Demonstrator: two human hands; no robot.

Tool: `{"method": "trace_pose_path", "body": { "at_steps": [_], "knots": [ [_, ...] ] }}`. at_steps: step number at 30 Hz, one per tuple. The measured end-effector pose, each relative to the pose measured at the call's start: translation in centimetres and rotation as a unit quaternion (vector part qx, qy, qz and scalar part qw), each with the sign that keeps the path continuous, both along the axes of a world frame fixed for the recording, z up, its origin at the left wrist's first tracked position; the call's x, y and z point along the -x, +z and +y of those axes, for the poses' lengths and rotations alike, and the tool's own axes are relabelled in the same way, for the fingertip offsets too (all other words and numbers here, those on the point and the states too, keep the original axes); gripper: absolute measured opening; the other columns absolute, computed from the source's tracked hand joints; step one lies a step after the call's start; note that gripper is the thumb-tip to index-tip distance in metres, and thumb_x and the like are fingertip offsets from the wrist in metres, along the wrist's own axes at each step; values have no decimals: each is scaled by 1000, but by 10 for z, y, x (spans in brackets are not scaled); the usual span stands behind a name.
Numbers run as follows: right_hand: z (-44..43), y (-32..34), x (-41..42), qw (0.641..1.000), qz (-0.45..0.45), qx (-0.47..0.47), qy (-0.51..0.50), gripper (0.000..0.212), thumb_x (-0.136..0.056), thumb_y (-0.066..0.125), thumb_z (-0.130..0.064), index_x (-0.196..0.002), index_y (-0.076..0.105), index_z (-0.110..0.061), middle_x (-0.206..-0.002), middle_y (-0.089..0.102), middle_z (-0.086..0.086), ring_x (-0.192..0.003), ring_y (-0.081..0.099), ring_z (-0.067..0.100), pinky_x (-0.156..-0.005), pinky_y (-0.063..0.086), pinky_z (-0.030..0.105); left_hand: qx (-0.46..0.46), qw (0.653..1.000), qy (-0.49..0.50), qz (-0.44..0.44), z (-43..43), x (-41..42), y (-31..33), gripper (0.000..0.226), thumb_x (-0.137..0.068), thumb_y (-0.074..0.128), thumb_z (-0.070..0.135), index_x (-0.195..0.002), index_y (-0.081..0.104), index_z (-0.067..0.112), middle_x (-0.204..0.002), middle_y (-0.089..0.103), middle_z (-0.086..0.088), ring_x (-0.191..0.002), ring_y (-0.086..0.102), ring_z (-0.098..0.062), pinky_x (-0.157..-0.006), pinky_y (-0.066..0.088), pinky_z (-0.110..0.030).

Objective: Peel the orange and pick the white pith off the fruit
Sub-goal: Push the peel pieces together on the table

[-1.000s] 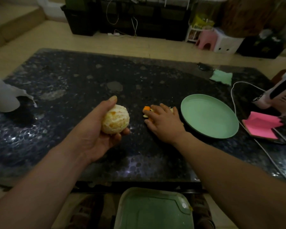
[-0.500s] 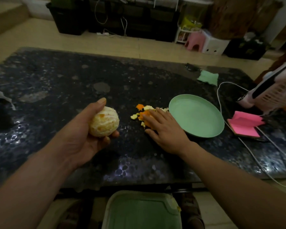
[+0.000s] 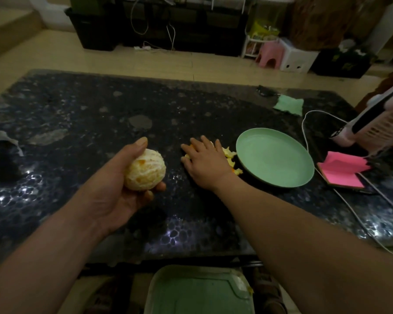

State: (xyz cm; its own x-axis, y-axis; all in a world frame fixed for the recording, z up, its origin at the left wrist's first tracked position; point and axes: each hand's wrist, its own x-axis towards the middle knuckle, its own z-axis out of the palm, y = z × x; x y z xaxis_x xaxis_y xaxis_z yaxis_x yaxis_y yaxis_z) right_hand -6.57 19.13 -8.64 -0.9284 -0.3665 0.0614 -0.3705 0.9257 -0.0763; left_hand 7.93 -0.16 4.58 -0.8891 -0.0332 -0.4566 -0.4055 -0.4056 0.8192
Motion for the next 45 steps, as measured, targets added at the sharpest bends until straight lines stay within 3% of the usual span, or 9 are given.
{"method": "trace_pose_path", "body": {
  "at_steps": [10, 17, 21, 23, 26, 29, 38, 42, 45],
  "knots": [
    [7, 25, -5, 992, 71, 70, -74, 60, -111, 31, -51, -163, 33, -22, -169, 34, 4, -158, 25, 30, -127, 17, 60, -1, 1000, -10, -8, -3, 0, 1, 54, -70, 76, 52, -113, 70, 20, -97, 74, -14, -69, 68, -26, -43, 47, -22],
    [41, 11, -14, 995, 38, -77, 44, 55, -110, 28, -54, -163, 29, -38, -172, 28, -1, -161, 18, 28, -126, 13, 65, 6, 1000, -16, -17, 3, -2, -3, 59, -72, 77, 56, -116, 70, 16, -95, 73, -13, -68, 68, -24, -44, 47, -22],
    [34, 28, -27, 997, 57, 53, 16, 52, -110, 34, -55, -157, 44, -36, -165, 41, 0, -156, 31, 27, -125, 23, 58, 4, 1000, -18, -16, 5, 1, -6, 49, -81, 75, 57, -108, 72, 17, -91, 73, -11, -67, 67, -23, -45, 48, -22],
    [27, 48, -46, 984, 88, 157, -11, 39, -109, 43, -48, -128, 70, -28, -132, 67, 0, -131, 57, 26, -107, 42, 43, -12, 1000, -22, -16, 7, 3, -6, 46, -90, 71, 56, -111, 72, 15, -95, 72, -14, -68, 67, -25, -47, 50, -24],
    [23, 87, -86, 923, -92, 367, -65, 31, -108, 52, -45, -108, 73, -22, -97, 71, -7, -93, 67, 11, -79, 46, 33, -65, 997, -38, -30, 12, 4, -7, 55, -98, 62, 49, -131, 66, 6, -112, 72, -22, -81, 71, -33, -57, 61, -33],
    [23, 113, -122, 840, -261, 476, -22, 38, -104, 60, -46, -141, 61, -39, -120, 71, -13, -105, 71, 2, -94, 56, 29, -116, 990, -79, -26, 19, 4, -8, 53, -103, 39, 34, -139, 61, 1, -131, 71, -24, -116, 71, -37, -89, 64, -45],
    [36, 108, -139, 785, -246, 556, -117, 38, -100, 65, -50, -135, 66, -36, -119, 76, -10, -107, 74, 8, -100, 59, 40, -105, 992, -69, 23, 38, 4, -19, 42, -99, 66, 26, -136, 66, 6, -132, 72, -18, -121, 71, -34, -92, 63, -44],
    [36, 102, -133, 671, -376, 617, -163, 41, -104, 51, -57, -131, 70, -32, -118, 79, -1, -112, 75, 22, -97, 58, 44, 73, 991, -60, 90, 52, 15, -30, 53, -92, 80, 21, -140, 58, 19, -134, 70, -5, -117, 73, -21, -100, 61, -45],
    [36, 105, -122, 600, -417, 671, -129, 43, -102, 60, -45, -138, 65, -22, -124, 77, 8, -115, 74, 28, -100, 57, 46, 236, 945, -118, 196, 58, 18, -36, 74, -87, 86, 20, -149, 49, 36, -135, 65, 13, -117, 68, -3, -101, 58, -32]
  ]
}}
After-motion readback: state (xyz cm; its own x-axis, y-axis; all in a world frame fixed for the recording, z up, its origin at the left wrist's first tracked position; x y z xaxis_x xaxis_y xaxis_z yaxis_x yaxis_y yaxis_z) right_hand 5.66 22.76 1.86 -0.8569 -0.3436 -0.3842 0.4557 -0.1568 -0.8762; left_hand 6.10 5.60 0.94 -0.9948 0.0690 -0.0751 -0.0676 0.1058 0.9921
